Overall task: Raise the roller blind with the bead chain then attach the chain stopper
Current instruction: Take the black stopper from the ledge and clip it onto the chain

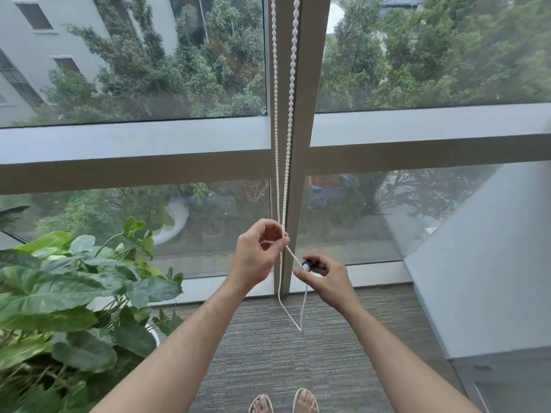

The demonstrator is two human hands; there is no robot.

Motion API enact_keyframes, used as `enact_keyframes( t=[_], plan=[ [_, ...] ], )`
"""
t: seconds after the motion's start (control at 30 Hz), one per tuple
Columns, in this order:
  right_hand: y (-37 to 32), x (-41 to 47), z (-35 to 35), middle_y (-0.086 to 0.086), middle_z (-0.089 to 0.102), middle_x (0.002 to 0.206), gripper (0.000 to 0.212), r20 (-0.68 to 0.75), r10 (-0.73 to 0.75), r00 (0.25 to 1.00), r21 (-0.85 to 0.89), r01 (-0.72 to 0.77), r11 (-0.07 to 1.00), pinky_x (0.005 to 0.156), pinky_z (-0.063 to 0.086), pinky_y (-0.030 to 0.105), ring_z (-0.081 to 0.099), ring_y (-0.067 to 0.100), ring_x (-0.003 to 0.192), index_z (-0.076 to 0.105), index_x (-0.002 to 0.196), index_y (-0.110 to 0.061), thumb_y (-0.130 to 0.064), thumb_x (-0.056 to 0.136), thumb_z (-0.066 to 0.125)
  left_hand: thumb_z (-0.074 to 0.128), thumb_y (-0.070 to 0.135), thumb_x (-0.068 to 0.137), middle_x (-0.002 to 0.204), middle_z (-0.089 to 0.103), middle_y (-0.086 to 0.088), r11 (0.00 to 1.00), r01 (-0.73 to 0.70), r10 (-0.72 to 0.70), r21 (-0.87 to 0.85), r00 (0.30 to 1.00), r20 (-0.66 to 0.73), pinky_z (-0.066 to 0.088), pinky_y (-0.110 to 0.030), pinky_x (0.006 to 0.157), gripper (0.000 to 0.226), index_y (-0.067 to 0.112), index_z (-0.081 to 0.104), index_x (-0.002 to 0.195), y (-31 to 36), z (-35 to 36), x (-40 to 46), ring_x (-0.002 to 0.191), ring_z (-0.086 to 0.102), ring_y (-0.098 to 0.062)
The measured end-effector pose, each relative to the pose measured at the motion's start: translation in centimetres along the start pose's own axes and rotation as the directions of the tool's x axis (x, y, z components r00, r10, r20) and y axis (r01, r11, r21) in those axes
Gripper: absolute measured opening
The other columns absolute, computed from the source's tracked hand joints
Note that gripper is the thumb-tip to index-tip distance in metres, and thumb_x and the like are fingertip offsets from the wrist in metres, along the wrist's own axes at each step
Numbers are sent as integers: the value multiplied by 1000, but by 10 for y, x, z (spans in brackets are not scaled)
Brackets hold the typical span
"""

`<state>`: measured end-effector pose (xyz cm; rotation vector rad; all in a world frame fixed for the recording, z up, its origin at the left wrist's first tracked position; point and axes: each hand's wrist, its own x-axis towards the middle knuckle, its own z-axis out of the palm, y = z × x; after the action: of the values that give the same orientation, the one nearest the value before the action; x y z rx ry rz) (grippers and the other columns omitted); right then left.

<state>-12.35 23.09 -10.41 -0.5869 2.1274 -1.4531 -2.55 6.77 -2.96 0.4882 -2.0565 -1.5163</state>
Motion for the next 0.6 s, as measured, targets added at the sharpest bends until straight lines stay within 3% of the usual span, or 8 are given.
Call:
enact_keyframes(
  t=[0.17, 0.27, 0.4, 0.6],
  plan=[
    [26, -13, 7, -8, 73, 96, 34, -37, 48, 998, -81, -51, 995, 90, 53, 23, 67, 4, 94, 73, 101, -25, -35, 72, 87, 76, 6, 83, 81, 72, 2, 995, 62, -64, 79, 997, 35, 55, -21, 73, 21, 23, 64, 85, -28, 5, -18, 74, 67, -8],
    [45, -20, 10, -6, 72, 97, 39, -44, 83, 996, -129, -88, 988, 84, 51, 16, 65, -1, 91, 73, 104, -21, -35, 72, 88, 75, 8, 83, 77, 71, 4, 987, 94, -102, 128, 993, 63, 51, -16, 69, 14, 19, 66, 86, -47, 9, -31, 70, 64, -2],
    [74, -26, 16, 2, 72, 100, 40, -43, 130, 991, -171, -135, 976, 92, 53, 30, 66, 14, 95, 72, 107, -13, -30, 73, 87, 74, 8, 84, 73, 67, 13, 974, 142, -159, 177, 984, 87, 47, -11, 68, 11, 17, 68, 85, -74, 14, -46, 66, 60, 5],
    [118, -23, 25, 4, 72, 102, 42, -59, 157, 986, -258, -167, 952, 89, 53, 33, 65, 16, 94, 71, 109, -11, -32, 75, 86, 74, 11, 84, 67, 66, 17, 958, 171, -190, 228, 980, 65, 44, -7, 64, 13, 22, 67, 83, -114, 20, -62, 64, 60, 5]
  ],
)
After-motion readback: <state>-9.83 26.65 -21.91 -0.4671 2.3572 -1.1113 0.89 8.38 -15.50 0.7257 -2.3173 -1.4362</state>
